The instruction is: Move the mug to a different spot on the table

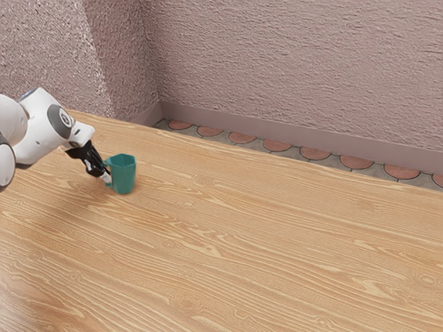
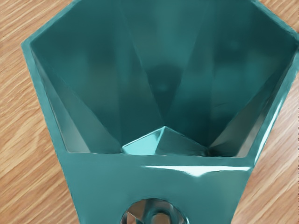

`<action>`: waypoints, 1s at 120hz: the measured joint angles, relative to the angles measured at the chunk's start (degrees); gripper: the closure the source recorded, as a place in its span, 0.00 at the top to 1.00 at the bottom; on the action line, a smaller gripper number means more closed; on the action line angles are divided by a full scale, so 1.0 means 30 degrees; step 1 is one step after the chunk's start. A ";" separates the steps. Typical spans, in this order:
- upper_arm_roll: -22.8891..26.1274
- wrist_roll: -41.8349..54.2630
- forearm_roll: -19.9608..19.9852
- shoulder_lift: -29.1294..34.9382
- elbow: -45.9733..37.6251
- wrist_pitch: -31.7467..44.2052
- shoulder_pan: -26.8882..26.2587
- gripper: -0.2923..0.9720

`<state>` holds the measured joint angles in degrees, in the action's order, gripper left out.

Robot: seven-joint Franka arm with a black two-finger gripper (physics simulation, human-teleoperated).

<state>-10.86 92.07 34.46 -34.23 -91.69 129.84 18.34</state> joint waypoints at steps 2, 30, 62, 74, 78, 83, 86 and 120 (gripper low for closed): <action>-0.0006 -0.0010 0.0000 0.0105 -0.0033 0.0021 -0.0040 0.21; 0.0026 -0.0134 0.0072 0.2388 -0.2730 0.1032 -0.1322 0.18; 0.0185 -0.0236 0.1109 0.5011 -0.7626 0.3642 -0.3319 0.18; 0.0187 -0.0271 0.1514 0.6036 -0.9470 0.4591 -0.3827 0.18; 0.0186 -0.0291 0.1606 0.6416 -1.0055 0.4884 -0.4058 0.18; 0.0187 -0.0325 0.1690 0.6945 -1.0764 0.5264 -0.4343 0.18; 0.0187 -0.0356 0.1733 0.7209 -1.1136 0.5494 -0.4494 0.18; 0.0164 -0.1037 0.1890 0.9160 -1.4363 0.7106 -0.5504 0.18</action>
<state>-10.37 88.96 40.13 -6.75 -134.77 151.16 1.83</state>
